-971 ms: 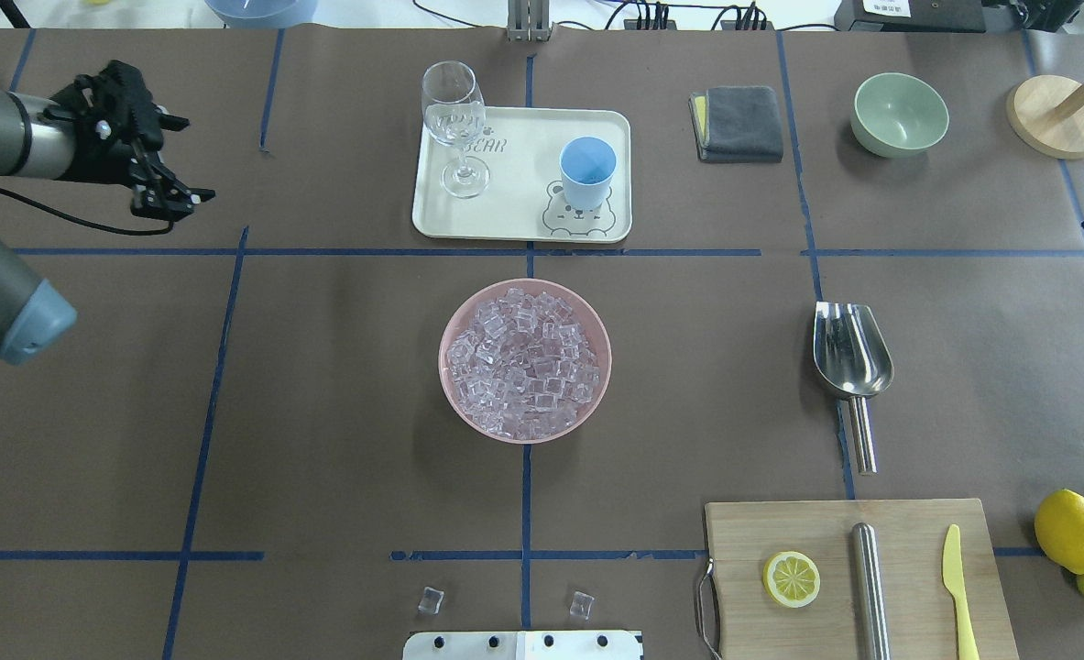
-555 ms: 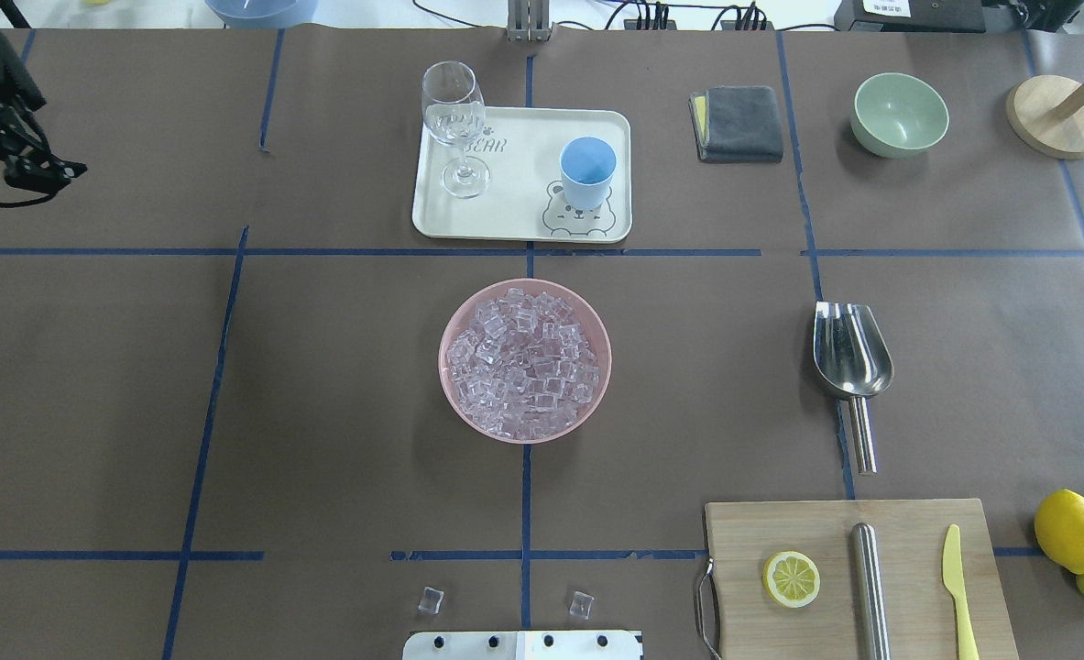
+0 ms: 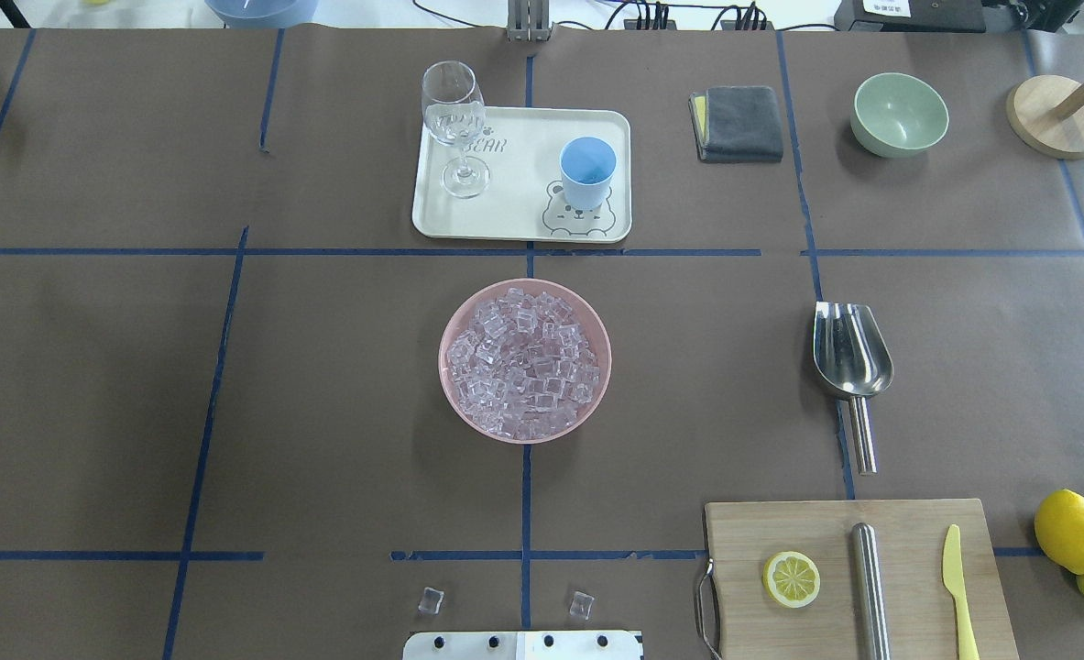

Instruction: Put ice in cup with scoop

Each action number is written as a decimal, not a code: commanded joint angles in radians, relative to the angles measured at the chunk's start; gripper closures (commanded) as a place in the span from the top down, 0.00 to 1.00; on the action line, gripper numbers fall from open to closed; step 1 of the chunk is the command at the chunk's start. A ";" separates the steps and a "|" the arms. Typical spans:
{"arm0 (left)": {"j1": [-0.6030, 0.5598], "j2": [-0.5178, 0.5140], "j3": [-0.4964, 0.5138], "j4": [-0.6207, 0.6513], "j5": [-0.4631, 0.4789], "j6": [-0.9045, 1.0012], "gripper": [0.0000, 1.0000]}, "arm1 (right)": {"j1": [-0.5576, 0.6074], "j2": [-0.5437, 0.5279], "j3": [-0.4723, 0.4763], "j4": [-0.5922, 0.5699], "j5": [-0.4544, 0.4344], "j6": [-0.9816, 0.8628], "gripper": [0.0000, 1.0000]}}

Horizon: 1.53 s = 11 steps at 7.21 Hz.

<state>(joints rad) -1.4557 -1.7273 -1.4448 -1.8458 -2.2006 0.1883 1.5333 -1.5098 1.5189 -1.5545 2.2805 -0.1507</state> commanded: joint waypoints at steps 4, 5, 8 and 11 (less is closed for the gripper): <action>-0.153 0.136 -0.130 0.315 -0.191 0.010 1.00 | 0.002 -0.015 0.004 0.005 0.001 0.008 1.00; -0.155 0.135 -0.138 0.313 -0.192 0.008 1.00 | 0.002 -0.015 0.004 0.005 0.001 0.008 1.00; -0.152 0.129 -0.135 0.316 -0.130 0.002 1.00 | 0.002 -0.016 0.004 0.007 -0.001 0.008 1.00; -0.152 0.132 -0.181 0.316 -0.058 0.005 1.00 | 0.002 -0.021 0.001 0.007 0.001 0.008 1.00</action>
<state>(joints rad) -1.6081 -1.5945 -1.6182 -1.5294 -2.2829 0.1927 1.5355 -1.5300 1.5204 -1.5485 2.2798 -0.1427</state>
